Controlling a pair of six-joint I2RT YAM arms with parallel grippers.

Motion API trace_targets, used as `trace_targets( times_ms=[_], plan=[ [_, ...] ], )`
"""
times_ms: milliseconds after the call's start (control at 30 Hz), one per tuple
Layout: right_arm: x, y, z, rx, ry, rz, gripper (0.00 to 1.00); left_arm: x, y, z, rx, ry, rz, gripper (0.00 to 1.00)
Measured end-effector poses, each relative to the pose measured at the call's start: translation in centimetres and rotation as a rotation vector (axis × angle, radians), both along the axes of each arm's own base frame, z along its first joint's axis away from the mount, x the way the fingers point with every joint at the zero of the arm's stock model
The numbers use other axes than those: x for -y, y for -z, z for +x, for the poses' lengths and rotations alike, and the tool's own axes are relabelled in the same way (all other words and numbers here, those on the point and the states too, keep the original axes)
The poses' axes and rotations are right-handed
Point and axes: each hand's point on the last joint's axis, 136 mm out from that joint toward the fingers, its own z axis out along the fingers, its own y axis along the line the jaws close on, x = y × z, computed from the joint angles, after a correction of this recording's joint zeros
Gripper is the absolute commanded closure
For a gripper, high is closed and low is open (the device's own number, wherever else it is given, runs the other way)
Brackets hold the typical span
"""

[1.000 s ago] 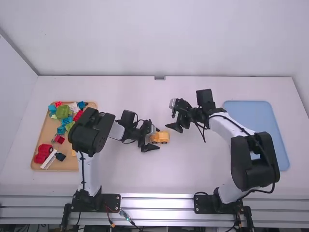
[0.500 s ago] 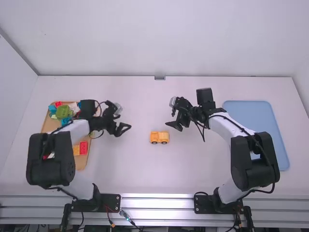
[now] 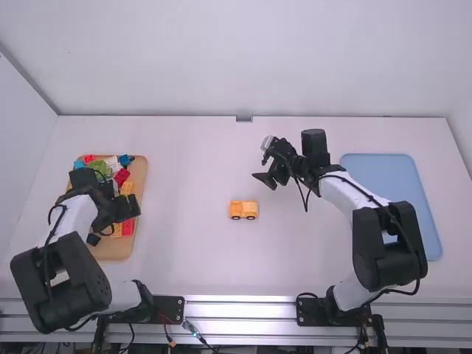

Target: Assemble lego blocks to make yellow taxi

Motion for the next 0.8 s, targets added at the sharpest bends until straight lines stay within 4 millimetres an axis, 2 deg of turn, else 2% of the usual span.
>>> trace_targets(
  times_ms=[67, 133, 167, 233, 400, 700, 800],
  plan=[
    [0.0, -0.1, 0.1, 0.004, 0.003, 0.004, 0.01, -1.5, -0.3, -1.0, -0.027, -0.045, 0.059, 0.03],
    [0.0, -0.3, 0.2, 0.010, 0.006, 0.007, 0.01, -3.1, -0.5, -1.6, -0.042, -0.070, 0.115, 0.16],
    [0.0, -0.3, 0.3, 0.011, 0.007, 0.006, 0.01, -3.4, -0.5, -1.7, -0.044, -0.067, 0.123, 0.22],
    [0.1, -0.3, 0.5, 0.016, 0.016, 0.002, 0.01, -3.8, -0.5, -1.9, -0.040, -0.011, 0.124, 0.22],
    [0.4, 0.2, 0.4, -0.013, 0.038, -0.013, 0.01, -4.2, 0.5, -2.4, -0.054, 0.043, 0.091, 0.37],
    [0.4, -0.7, 1.2, 0.001, 0.058, -0.009, 0.01, -3.9, 3.7, -3.5, -0.144, 0.105, 0.019, 0.37],
    [0.4, -0.7, 1.2, -0.004, 0.062, -0.010, 0.01, -3.5, 4.0, -3.3, -0.138, 0.140, 0.000, 0.43]
  ],
)
